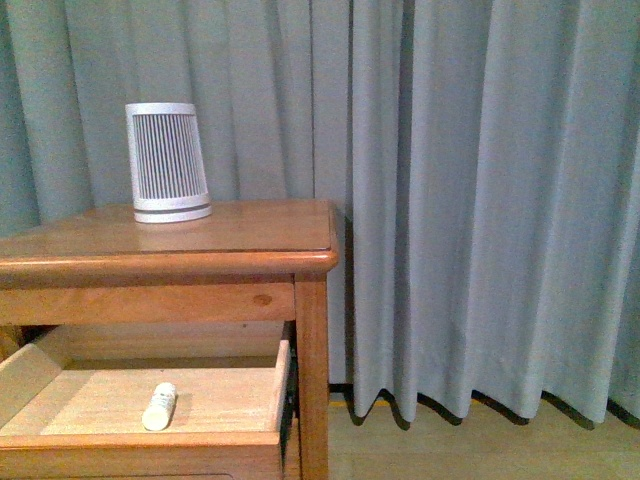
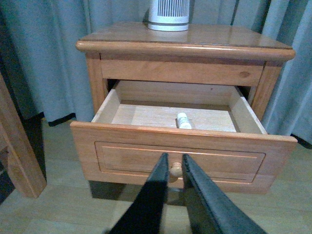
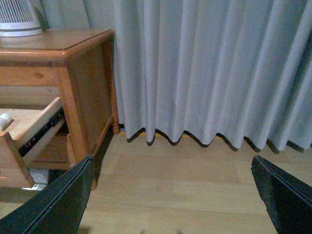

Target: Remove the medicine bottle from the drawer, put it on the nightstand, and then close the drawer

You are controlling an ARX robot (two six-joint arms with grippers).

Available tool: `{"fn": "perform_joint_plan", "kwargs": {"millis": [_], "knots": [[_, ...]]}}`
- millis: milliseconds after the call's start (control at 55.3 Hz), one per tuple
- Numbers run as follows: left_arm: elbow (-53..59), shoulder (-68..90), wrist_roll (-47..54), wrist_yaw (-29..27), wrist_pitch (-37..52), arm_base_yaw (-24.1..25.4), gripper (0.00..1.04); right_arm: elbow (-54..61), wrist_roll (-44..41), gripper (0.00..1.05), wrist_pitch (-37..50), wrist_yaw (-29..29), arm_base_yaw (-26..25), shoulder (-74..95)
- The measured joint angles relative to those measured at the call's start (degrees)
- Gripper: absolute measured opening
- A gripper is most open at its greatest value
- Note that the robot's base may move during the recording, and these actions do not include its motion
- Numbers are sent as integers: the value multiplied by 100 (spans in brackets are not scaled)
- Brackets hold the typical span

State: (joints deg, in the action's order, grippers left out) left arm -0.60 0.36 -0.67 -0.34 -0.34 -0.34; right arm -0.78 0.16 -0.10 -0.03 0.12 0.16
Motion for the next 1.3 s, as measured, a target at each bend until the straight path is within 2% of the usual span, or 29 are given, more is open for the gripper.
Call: {"fn": "perform_joint_plan", "kwargs": {"millis": [54, 488, 561, 615, 687, 977, 1302], "knots": [[0, 0, -9, 0, 0, 0, 3, 0, 0, 98, 0, 0, 0, 0], [0, 0, 17, 2, 0, 2, 3, 0, 0, 98, 0, 0, 0, 0], [0, 0, 17, 2, 0, 2, 13, 0, 0, 98, 0, 0, 0, 0], [0, 0, 17, 2, 0, 2, 24, 0, 0, 98, 0, 0, 0, 0], [0, -2, 22, 39, 2, 4, 43, 0, 0, 98, 0, 28, 0, 0], [0, -7, 39, 33, 2, 4, 98, 0, 0, 98, 0, 15, 0, 0], [2, -26, 42, 13, 2, 2, 98, 0, 2, 98, 0, -4, -2, 2]]}}
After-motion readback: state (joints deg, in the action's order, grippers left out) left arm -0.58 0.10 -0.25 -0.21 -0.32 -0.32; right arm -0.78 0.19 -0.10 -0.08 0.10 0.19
